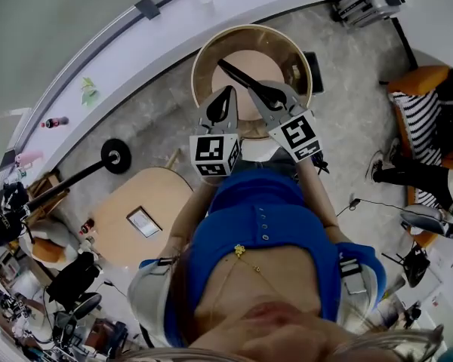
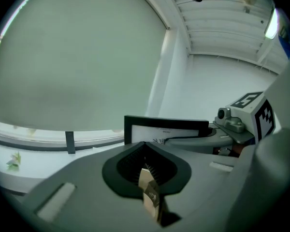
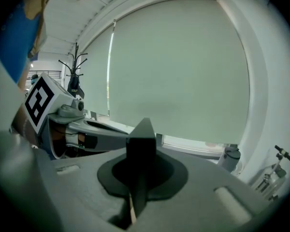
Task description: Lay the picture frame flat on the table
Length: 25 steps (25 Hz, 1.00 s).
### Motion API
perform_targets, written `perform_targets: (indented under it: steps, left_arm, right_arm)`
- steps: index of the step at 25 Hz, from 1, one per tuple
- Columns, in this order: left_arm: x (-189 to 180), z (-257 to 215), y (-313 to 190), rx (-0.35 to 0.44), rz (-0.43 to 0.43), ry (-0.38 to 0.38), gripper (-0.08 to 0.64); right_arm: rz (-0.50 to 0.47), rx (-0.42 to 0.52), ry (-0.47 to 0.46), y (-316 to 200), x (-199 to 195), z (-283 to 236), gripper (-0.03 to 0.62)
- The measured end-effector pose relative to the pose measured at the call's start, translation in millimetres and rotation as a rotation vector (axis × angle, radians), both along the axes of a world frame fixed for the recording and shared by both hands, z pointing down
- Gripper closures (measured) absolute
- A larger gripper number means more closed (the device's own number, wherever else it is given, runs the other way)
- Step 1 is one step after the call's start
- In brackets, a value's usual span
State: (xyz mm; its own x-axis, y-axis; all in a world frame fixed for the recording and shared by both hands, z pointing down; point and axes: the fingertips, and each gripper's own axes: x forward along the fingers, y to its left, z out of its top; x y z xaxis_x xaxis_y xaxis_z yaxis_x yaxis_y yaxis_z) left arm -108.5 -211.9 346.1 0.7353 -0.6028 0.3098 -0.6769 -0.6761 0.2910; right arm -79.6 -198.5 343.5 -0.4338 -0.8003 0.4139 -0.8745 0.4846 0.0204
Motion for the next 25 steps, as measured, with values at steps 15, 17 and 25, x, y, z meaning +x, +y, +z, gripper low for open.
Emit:
perform_targets:
  steps: [15, 17, 25]
  left_arm:
    - [81.2, 60.1, 12.9, -0.019, -0.462, -0.066, 0.56]
    - [67.1, 62.9, 11.5, -0.014, -0.47, -0.082, 0.56]
    - [27.7, 100.6, 11.8, -0.057, -0.438, -0.185, 0.56]
  right_arm:
    - [-0.418, -0.113, -0.093, 8.4, 87.8, 56.8, 0.58]
    - [-0.433, -0.121, -0.083, 6.3, 77.1, 65.4, 0.58]
    - [-0.485, -0.159, -0.041, -4.8, 37.7, 102.9, 0.58]
